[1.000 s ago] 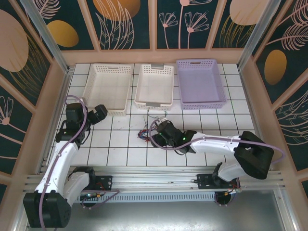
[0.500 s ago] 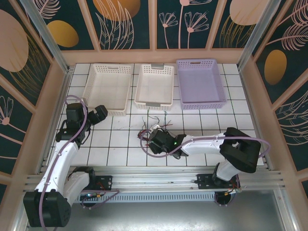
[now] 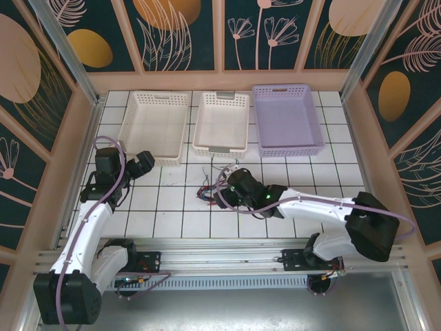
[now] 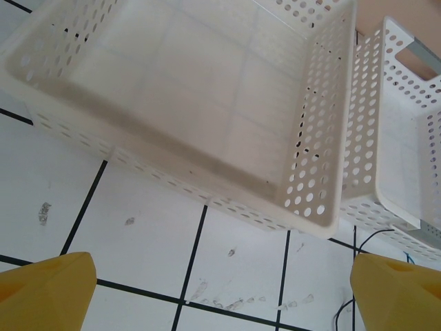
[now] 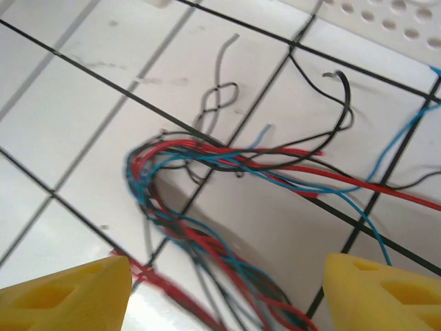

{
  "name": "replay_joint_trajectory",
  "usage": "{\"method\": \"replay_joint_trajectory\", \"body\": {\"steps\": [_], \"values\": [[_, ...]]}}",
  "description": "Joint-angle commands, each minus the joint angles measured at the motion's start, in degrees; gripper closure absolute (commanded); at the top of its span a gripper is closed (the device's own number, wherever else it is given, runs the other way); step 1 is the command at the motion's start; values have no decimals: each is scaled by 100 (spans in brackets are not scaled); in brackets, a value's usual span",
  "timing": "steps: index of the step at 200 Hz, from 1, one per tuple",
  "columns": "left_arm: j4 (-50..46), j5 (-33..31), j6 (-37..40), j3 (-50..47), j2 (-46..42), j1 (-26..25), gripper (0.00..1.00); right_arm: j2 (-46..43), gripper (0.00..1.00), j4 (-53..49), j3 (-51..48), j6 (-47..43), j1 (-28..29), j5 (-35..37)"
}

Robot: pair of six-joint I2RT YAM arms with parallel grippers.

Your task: Untangle the cables

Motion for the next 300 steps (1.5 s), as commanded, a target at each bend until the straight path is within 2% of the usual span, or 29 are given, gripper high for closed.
{"method": "replay_joint_trajectory", "body": {"steps": [1, 52, 106, 160, 196, 213, 239, 285, 300], "values": [[-85, 104, 108, 181, 55, 5, 6, -13, 24, -162, -186, -189, 51, -431], [-76, 126, 117, 185, 85, 5, 6, 327, 20, -177, -193, -602, 552, -6], [-76, 118, 126, 175, 101, -4, 6, 1241, 21, -290, 305, -1049, 704, 1001], [-85, 104, 135, 177, 120, -4, 6, 2236, 24, -126, 856, -1547, 686, 1292], [-85, 104, 150, 180, 138, -12, 6, 2500, 28, -58, 967, -1623, 602, 1185], [-85, 103, 149, 180, 156, -12, 6, 2490, 39, -47, 976, -1663, 571, 1027], [-85, 102, 162, 180, 174, -21, 6, 2421, 64, -41, 958, -1710, 500, 852], [-111, 110, 154, 198, 137, -70, 6, 2188, 84, -15, 904, -1848, 395, 341], [-87, 232, 70, 215, 46, -88, 5, 1942, 95, -22, 940, -1961, 359, 182]]}}
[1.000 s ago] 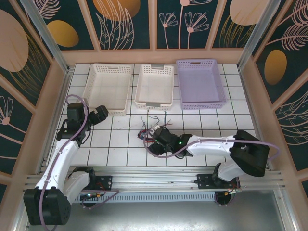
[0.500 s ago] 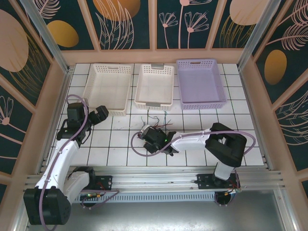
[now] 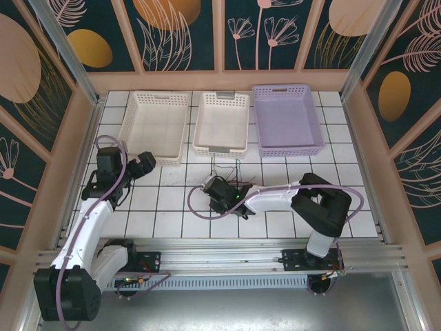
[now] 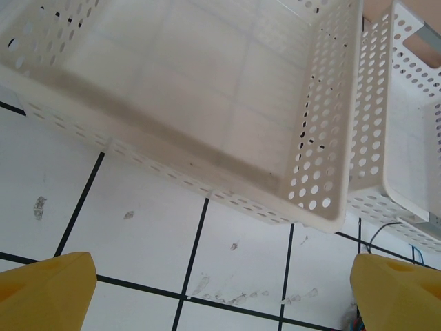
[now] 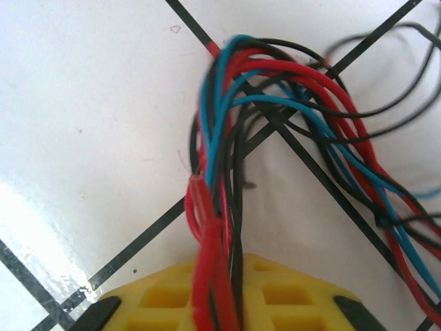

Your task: Untangle the cables

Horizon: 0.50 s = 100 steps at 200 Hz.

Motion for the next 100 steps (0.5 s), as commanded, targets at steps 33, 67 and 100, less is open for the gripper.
{"method": "replay_joint_trajectory", "body": {"steps": [33, 67, 100], "values": [[322, 838, -556, 4, -640, -151, 5, -1243, 100, 140, 36, -262, -539, -1638], [1213, 1752, -1541, -590, -1392, -186, 4, -2179, 100, 759, -272, 16, -1262, -3471], [1915, 2294, -2252, -946, -2004, -251, 3, -2737, 100, 1565, -575, 532, -1951, -5345]]}}
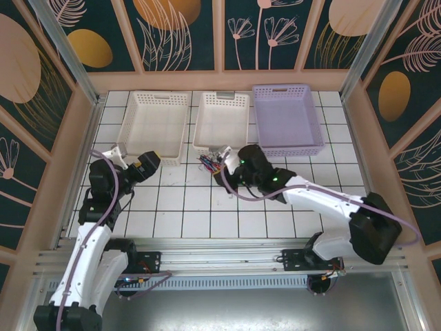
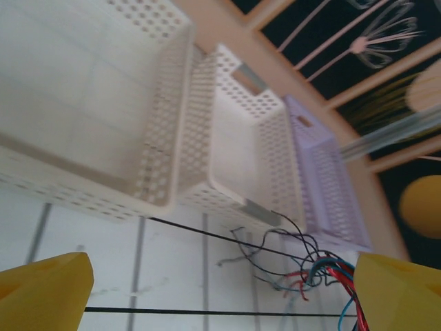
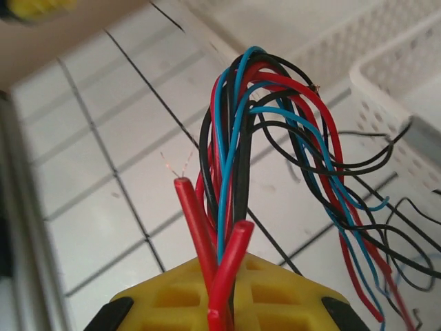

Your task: Untangle the cables

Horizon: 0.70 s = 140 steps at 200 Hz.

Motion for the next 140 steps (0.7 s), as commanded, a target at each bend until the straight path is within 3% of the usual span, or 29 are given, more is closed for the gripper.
{"method": "replay_joint_trajectory", "body": {"steps": [1, 18, 44, 83, 140], "values": [[892, 715, -825, -270, -371, -84, 3, -319, 100, 868, -284, 480, -392, -2006], [1381, 964, -1162, -558, -437, -227, 3, -475, 100, 1321, -401, 820, -709, -2735], [1439, 810, -1145, -746, -353, -507, 3, -530, 100, 2018, -538, 1361, -1059, -3604], [2282, 950, -1522, -1095, -74, -864, 3, -333, 100, 2744, -600, 1922, -1235, -4355], [3740, 574, -1107, -1155, 624, -2542, 4, 164, 100, 3460, -493, 2681, -1253, -4908]]}}
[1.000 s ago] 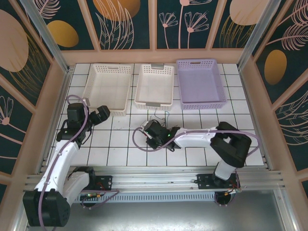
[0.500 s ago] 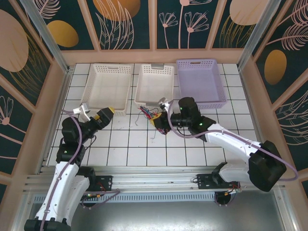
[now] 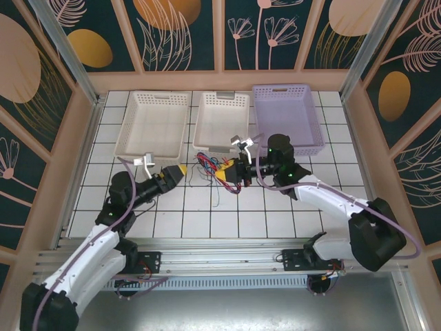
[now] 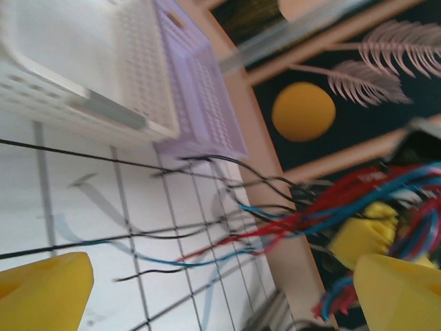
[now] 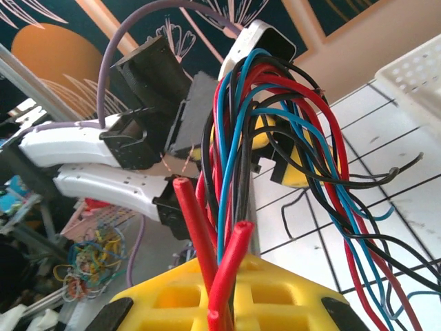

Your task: Untangle the cables

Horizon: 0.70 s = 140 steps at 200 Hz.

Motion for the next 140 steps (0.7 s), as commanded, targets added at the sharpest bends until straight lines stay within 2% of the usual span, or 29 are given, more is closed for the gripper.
{"method": "replay_joint_trajectory", "body": {"steps": [1, 44, 73, 104, 140], "values": [[1087, -115, 276, 12, 245, -558, 4, 182, 100, 735, 59, 495, -46, -580], [1357, -223, 894, -30, 489, -1097, 3, 249, 100, 870, 165, 882, -45, -828], [1334, -452, 1186, -192, 521, -1170, 3, 285, 100, 1212, 159, 1348, -3, -1027], [1272, -653, 1390, -181, 646, -1219, 2, 300, 100, 881, 272, 1339, 139, -993], [1346, -833, 1508, -84, 889, -1331, 2, 363, 100, 949, 346, 1471, 315, -976]]}}
